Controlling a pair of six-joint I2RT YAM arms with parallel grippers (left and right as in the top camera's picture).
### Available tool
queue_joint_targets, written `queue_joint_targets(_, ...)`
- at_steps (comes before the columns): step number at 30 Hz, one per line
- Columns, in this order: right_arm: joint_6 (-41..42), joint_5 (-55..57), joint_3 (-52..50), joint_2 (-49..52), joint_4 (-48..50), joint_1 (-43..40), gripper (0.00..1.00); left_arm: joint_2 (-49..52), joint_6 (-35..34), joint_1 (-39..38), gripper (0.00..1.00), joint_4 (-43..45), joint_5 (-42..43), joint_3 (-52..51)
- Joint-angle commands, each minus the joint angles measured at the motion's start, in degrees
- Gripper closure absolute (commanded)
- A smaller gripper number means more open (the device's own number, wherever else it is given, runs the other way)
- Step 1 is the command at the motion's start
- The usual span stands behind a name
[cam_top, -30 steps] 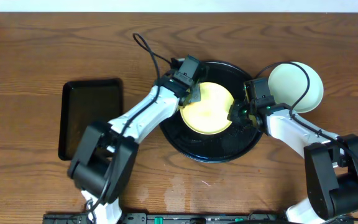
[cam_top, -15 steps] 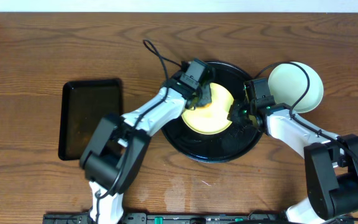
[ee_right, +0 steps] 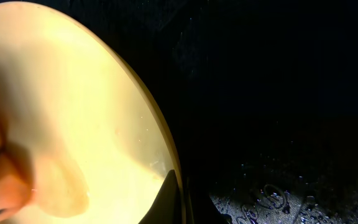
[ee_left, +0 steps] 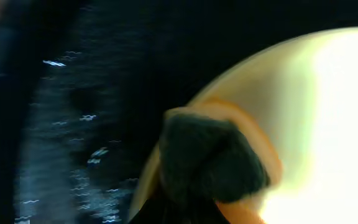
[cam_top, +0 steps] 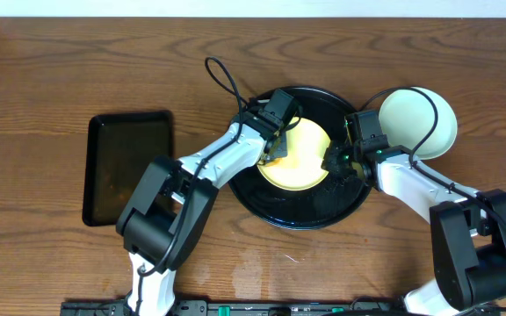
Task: Clean dirty plates on tray and stack at the side
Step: 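Scrub the yellow plate with the sponge in the left gripper, then keep scrubbing the yellow plate while the right gripper holds its rim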
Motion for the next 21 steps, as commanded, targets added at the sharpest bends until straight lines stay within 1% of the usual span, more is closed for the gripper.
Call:
queue_joint_targets(1, 0.59, 3.21, 0.31, 0.96, -0.74, 0.39, 0.99, -2.08, 4.39, 0.59, 0.92, -1.68, -14.32, -0.74)
queue_joint_targets(4, 0.59, 3.23, 0.31, 0.96, -0.74, 0.39, 0.99, -3.74, 5.29, 0.59, 0.92, -1.66, -16.74, -0.74)
queue_joint_targets(14, 0.59, 3.41, 0.31, 0.96, -0.92, 0.39, 0.99, -10.88, 5.22, 0.59, 0.92, -0.87, -15.80, -0.74)
queue_joint_targets(16, 0.59, 3.41, 0.31, 0.96, -0.92, 0.39, 0.99, -11.17, 5.11, 0.59, 0.92, -0.83, -11.58, -0.74)
queue_joint_targets(21, 0.59, 3.41, 0.31, 0.96, -0.83, 0.39, 0.99, -10.10, 3.74, 0.59, 0.92, -0.42, 6.73, -0.74)
